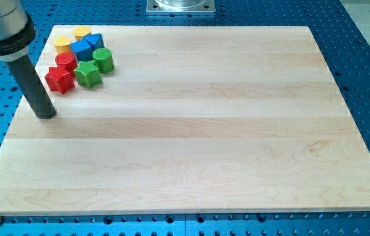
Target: Move your am to the left of the red star
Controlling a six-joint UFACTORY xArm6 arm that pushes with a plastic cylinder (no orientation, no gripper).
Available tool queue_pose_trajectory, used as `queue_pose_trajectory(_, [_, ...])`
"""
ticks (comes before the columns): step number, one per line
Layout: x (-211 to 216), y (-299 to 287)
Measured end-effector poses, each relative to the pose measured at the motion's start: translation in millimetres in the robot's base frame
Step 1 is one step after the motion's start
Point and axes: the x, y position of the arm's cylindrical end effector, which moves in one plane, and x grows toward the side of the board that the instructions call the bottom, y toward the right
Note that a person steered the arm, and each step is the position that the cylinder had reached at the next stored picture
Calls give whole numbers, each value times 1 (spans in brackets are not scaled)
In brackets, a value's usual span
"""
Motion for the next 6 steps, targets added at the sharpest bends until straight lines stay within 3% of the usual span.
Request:
queue_pose_trajectory(4, [4,-6])
queue_pose_trajectory(5, [16,-27])
queue_pose_trajectory(6, [-3,-61])
